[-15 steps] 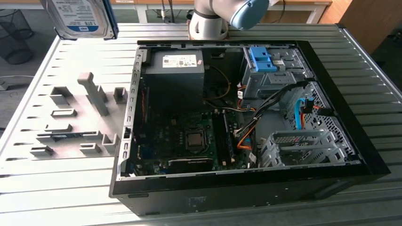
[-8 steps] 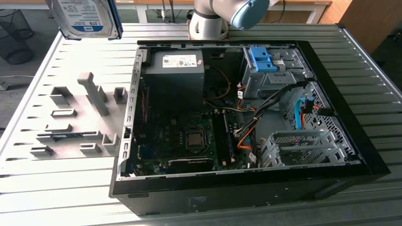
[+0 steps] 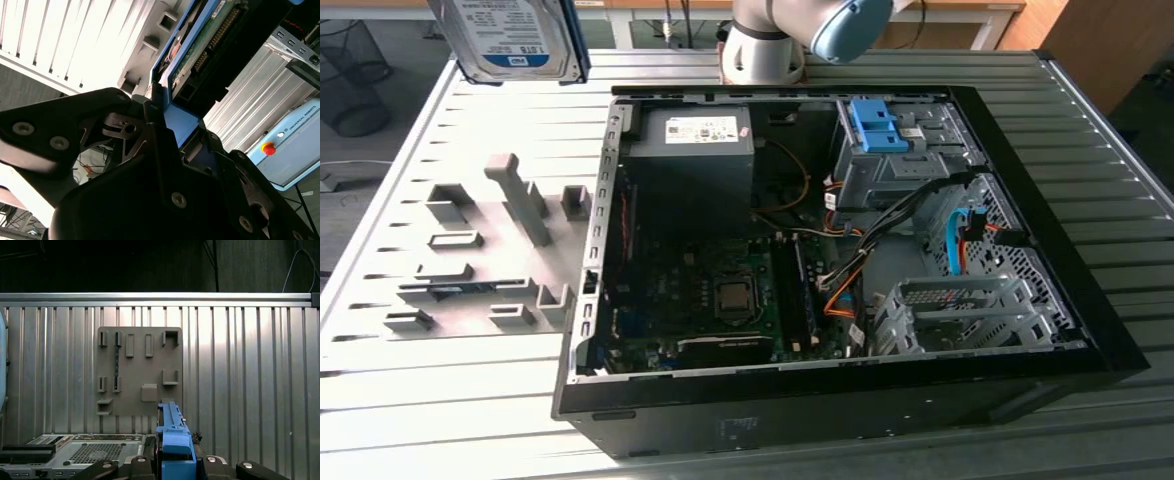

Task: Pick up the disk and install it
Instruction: 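Pick up the disk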

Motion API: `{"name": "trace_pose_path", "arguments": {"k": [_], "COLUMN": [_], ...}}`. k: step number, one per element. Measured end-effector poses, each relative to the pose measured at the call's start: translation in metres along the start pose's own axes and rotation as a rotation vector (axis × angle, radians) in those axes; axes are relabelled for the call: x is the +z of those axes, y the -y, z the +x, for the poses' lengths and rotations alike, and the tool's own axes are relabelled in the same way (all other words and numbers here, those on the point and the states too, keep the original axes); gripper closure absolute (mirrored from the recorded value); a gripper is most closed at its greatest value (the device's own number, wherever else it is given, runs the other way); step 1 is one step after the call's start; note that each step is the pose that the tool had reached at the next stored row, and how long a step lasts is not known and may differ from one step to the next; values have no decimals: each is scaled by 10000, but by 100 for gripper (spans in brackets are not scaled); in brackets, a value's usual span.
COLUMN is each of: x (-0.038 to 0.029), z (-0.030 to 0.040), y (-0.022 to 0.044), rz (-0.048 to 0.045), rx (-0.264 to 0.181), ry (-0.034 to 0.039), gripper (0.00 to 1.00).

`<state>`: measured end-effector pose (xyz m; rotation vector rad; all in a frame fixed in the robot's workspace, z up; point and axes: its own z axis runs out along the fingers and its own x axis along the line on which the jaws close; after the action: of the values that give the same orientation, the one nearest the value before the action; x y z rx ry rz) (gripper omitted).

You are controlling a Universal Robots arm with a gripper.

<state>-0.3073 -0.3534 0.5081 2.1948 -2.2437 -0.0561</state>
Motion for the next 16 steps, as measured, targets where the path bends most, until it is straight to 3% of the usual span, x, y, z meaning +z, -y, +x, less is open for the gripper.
{"name": "trace_pose_path", "arguments": {"k": [16], "x": [-6], "z": [-5], "y": [217], "rz": [0], "rx": [0], "ry": [0], "gripper": [64]}}
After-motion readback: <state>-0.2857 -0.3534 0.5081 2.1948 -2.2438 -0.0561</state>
